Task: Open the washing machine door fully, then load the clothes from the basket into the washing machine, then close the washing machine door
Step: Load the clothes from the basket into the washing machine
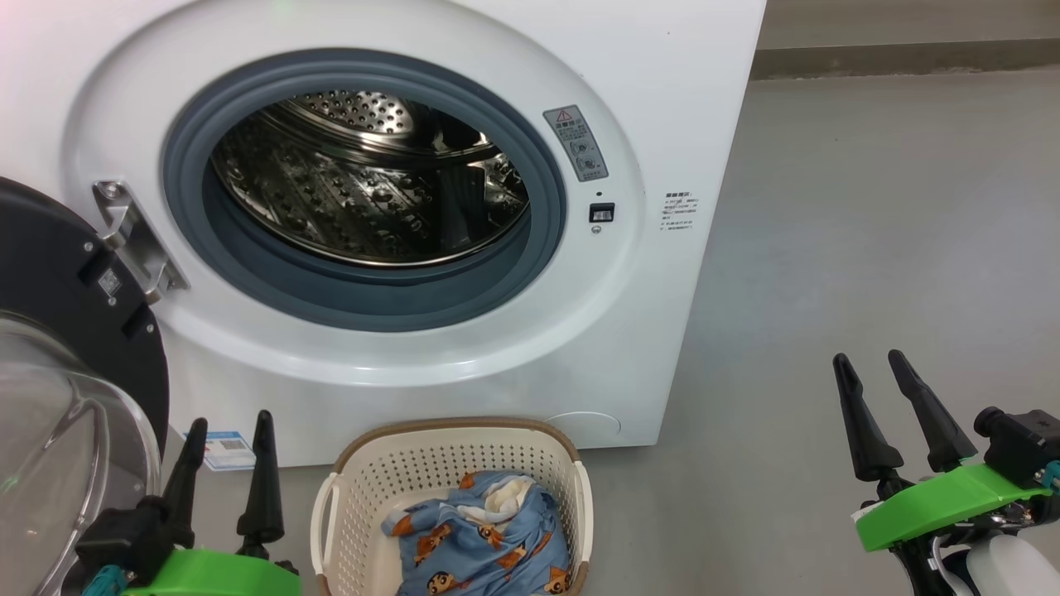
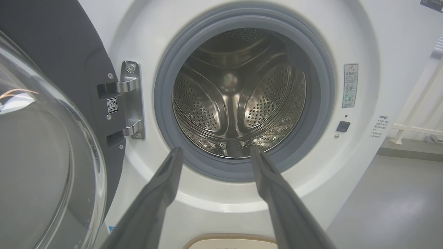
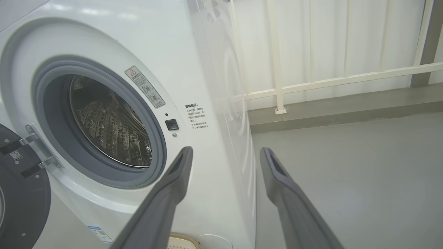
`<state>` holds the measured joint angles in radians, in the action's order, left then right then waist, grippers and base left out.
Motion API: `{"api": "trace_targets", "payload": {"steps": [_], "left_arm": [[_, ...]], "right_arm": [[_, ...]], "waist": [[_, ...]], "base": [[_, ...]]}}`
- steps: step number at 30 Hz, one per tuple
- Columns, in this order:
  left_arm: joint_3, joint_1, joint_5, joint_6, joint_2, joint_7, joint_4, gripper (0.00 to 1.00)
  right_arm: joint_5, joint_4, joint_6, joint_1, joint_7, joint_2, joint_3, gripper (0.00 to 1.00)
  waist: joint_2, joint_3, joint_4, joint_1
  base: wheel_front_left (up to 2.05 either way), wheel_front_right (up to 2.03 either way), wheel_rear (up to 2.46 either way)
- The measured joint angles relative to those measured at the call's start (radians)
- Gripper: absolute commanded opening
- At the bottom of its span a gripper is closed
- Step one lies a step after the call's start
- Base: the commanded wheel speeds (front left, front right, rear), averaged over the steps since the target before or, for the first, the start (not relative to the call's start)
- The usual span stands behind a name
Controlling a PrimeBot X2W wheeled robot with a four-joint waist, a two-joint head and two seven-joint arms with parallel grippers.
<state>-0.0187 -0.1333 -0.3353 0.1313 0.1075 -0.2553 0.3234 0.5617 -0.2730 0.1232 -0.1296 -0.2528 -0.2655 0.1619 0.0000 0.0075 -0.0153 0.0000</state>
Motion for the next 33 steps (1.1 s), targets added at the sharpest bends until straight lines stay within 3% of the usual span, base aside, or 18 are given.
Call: {"api": "trace_targets", "payload": {"steps": [33], "left_arm": [[-0.013, -0.007, 0.003, 0.000, -0.002, 0.000, 0.025, 1.00]], "right_arm": [[0.000, 0.000, 0.000, -0.004, 0.000, 0.012, -0.005, 1.00]], "waist": [[0.0000, 0.051, -0.024, 0.0000]], "base": [[0.00, 0.00, 0.00]]}}
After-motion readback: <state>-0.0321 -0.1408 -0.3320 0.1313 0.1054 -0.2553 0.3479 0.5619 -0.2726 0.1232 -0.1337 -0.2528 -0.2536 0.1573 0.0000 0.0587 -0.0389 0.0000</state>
